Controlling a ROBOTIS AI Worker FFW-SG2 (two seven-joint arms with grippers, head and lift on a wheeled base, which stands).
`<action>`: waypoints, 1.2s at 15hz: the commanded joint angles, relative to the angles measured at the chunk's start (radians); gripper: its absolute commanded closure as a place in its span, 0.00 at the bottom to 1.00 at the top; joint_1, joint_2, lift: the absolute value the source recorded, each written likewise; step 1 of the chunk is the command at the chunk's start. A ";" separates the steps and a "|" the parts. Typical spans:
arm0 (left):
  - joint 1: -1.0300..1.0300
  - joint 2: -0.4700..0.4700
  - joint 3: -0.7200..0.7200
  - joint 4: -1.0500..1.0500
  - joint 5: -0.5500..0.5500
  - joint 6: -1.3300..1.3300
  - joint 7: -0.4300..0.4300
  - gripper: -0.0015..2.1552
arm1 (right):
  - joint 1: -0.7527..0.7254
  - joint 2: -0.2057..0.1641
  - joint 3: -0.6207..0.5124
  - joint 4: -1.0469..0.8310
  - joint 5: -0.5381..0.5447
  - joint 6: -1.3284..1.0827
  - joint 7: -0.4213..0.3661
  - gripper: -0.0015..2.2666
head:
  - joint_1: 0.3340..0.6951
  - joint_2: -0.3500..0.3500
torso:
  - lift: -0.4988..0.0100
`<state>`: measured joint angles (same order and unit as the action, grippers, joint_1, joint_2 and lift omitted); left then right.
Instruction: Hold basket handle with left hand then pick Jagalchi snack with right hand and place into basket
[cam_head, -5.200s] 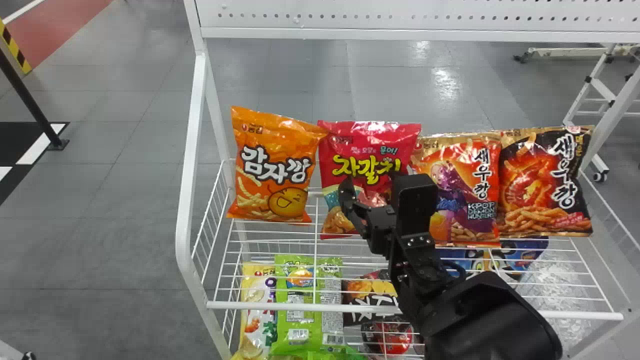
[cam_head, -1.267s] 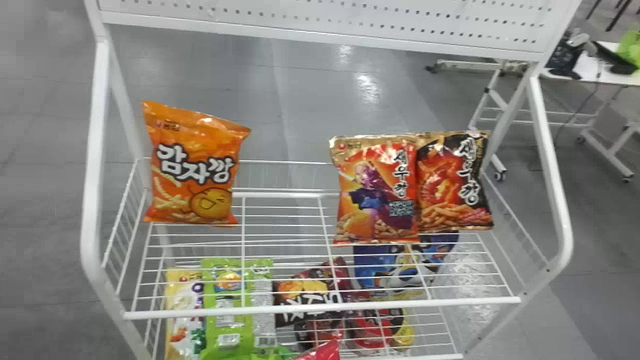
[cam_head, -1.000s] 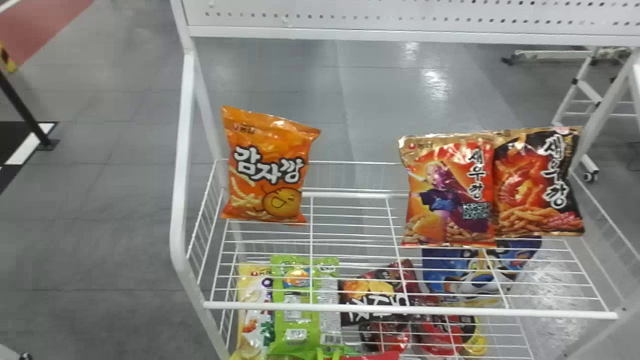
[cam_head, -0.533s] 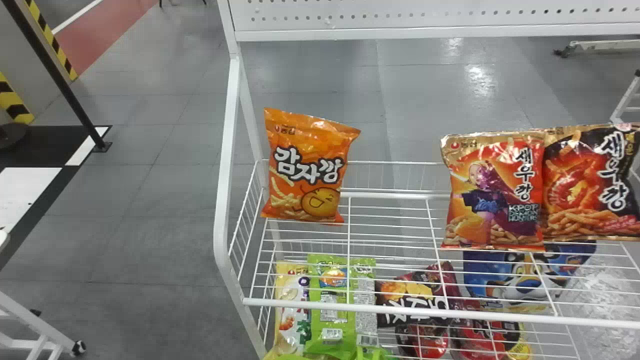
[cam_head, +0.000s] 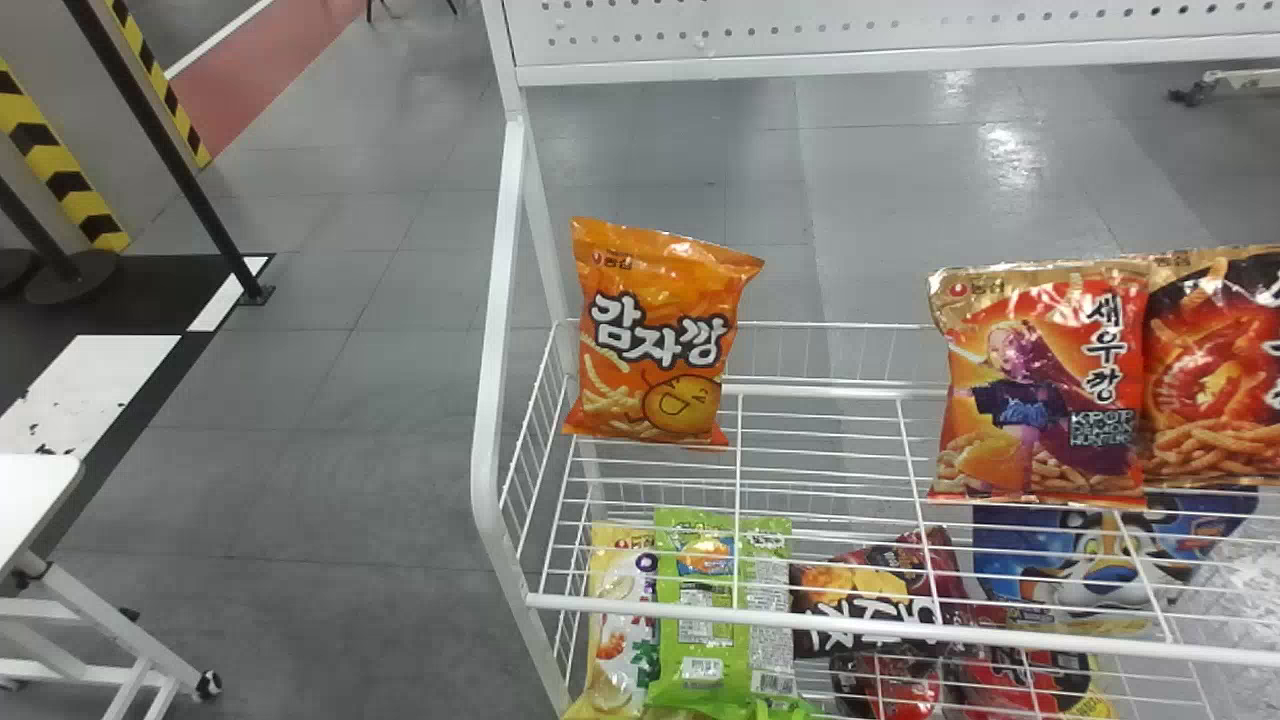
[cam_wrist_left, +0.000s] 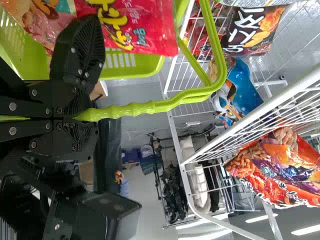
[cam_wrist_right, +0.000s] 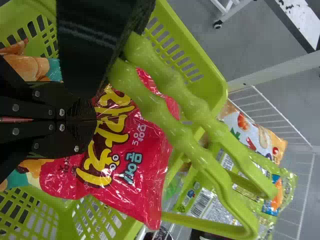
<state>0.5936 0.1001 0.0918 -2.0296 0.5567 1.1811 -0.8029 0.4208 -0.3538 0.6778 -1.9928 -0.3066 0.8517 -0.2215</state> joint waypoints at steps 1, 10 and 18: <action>-0.005 0.001 -0.006 0.000 -0.003 0.003 0.002 0.90 | 0.001 -0.001 -0.003 0.008 0.001 -0.009 -0.001 0.39 | 1.00 0.71 | 0.96; -0.006 0.006 -0.006 0.000 0.000 0.006 -0.004 0.90 | 0.090 -0.027 -0.161 -0.076 0.027 0.074 -0.001 0.02 | 1.00 0.44 | 0.96; 0.008 -0.003 0.020 0.005 0.005 -0.004 -0.012 0.90 | 0.228 -0.053 -0.363 -0.281 0.047 0.010 -0.018 0.03 | 1.00 0.18 | 0.96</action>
<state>0.5958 0.1008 0.1031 -2.0249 0.5613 1.1818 -0.8129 0.6341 -0.4064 0.3587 -2.2352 -0.2579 0.8792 -0.2374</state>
